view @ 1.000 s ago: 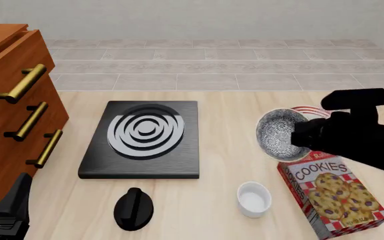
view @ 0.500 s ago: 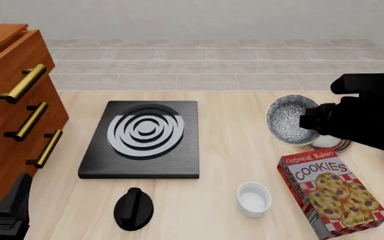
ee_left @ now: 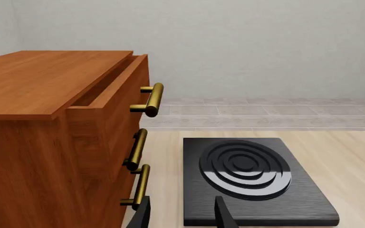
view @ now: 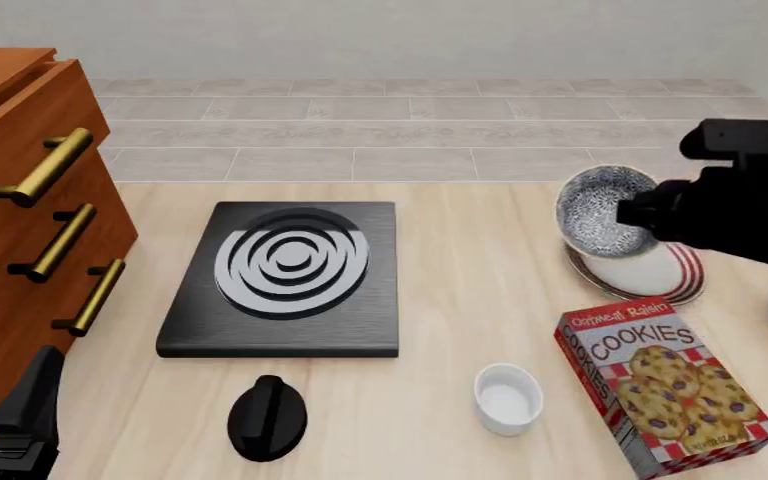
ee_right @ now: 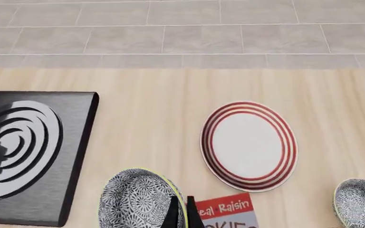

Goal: Pick the akita bowl next to the ramekin and place it on the plate.

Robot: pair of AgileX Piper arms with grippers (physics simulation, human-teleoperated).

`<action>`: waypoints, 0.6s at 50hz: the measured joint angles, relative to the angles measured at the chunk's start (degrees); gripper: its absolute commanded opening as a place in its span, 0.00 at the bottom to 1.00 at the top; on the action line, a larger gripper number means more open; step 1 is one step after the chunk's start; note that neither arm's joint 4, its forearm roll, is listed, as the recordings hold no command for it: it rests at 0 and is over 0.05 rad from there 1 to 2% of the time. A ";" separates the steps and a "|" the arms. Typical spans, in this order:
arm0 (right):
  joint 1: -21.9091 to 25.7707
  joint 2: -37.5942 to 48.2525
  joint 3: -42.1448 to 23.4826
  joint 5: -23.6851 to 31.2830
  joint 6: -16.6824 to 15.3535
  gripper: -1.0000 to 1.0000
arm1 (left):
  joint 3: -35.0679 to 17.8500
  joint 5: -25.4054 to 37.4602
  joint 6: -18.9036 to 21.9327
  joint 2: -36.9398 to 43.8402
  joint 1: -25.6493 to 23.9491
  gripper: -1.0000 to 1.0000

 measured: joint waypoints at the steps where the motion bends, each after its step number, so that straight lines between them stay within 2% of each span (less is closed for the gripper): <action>1: -0.29 0.25 -0.12 -0.10 -0.09 0.00 | 0.00 0.00 0.00 0.00 0.00 1.00; 30: -6.57 6.30 -4.08 -2.22 -0.62 0.00 | 0.00 0.00 0.00 0.00 0.00 1.00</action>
